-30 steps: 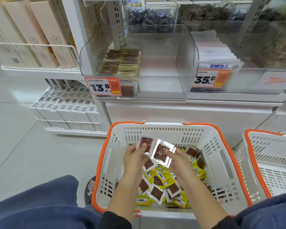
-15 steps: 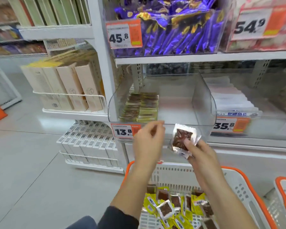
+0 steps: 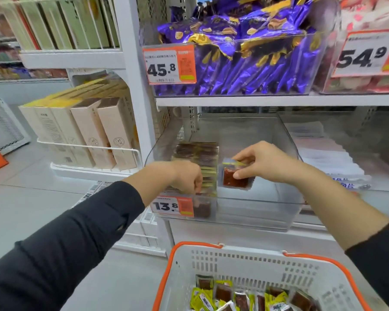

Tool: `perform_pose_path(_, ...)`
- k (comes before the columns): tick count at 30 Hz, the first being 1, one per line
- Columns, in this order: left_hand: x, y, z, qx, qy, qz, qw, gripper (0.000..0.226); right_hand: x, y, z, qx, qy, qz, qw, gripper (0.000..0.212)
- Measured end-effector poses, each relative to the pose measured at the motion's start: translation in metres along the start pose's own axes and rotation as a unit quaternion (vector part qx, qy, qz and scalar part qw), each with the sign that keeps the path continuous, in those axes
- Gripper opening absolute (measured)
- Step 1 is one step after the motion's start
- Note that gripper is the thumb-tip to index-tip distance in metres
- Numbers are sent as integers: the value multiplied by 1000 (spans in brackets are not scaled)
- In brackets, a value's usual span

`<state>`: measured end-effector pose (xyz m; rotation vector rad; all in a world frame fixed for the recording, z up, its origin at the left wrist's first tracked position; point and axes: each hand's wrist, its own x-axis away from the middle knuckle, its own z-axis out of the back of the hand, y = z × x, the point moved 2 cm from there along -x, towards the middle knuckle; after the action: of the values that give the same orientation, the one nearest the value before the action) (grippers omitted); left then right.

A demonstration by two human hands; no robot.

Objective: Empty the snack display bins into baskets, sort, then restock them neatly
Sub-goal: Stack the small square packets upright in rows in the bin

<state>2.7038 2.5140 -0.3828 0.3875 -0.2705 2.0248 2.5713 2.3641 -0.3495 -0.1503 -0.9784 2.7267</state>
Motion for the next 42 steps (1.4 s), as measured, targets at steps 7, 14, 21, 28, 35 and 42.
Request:
perform_pose_path(7,-14,-10,-12,-96,67,-59,991,16,-22,16,-32,-98,-125,4,987,27)
perform_pose_path(14,-17,-21,-18,-55,137,-70,986,25,-32,19,-65,-80,-219,-10,972,22)
perform_pose_path(21,8,-24,-9,81,97,-6,992,29,-20,37,-51,-53,-242,-95,964,18)
perform_pose_path(28,68,-37,-27,-19,492,112,863,43,-24,33,-66,-98,-212,-147,961,14)
perform_pose_path(35,61,-20,-83,491,474,216,698,71,-28,0,-83,-75,-240,-154,956,25)
perform_pose_path(42,58,-15,-87,485,511,255,663,39,-32,16,-67,-176,-155,-275,933,77)
